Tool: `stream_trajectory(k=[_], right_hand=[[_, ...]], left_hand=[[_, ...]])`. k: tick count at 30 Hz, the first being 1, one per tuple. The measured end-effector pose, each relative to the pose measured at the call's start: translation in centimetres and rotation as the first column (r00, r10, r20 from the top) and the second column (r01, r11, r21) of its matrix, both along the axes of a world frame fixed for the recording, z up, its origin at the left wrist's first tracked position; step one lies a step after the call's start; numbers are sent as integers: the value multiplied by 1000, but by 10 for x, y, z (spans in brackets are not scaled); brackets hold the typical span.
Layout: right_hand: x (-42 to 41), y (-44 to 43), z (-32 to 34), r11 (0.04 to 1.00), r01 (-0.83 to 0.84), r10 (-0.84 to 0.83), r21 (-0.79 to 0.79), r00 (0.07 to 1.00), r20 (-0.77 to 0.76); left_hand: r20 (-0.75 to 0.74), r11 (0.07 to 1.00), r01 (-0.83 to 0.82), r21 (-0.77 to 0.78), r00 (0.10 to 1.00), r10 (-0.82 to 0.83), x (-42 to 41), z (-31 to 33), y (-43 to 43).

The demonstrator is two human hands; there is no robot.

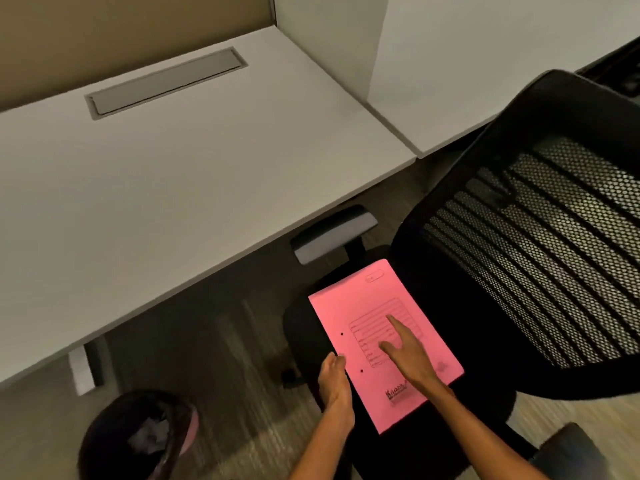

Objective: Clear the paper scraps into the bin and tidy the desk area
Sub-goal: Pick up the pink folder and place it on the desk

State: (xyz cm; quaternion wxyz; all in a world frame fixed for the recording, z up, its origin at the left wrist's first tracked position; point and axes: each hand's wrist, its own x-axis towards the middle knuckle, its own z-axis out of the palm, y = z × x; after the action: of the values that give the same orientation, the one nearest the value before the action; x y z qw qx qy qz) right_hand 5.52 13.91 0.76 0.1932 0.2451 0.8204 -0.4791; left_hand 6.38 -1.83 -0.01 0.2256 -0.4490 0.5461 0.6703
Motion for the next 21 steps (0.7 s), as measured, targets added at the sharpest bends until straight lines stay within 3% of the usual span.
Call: stream_trajectory(k=[7,14,21], right_hand=[[12,52,-16,998,14,-13,58,1000,-16],[34,92,-38,974,59,-95,220,983,155],[37,95,-56,963,134,-194,235,948,254]], left_hand=[[7,987,59,-148,998,-58,14,-8,31],[35,964,86,-252,996,-80,28,-20,46],[125,954,190,-230,978,-165,43,-33,50]])
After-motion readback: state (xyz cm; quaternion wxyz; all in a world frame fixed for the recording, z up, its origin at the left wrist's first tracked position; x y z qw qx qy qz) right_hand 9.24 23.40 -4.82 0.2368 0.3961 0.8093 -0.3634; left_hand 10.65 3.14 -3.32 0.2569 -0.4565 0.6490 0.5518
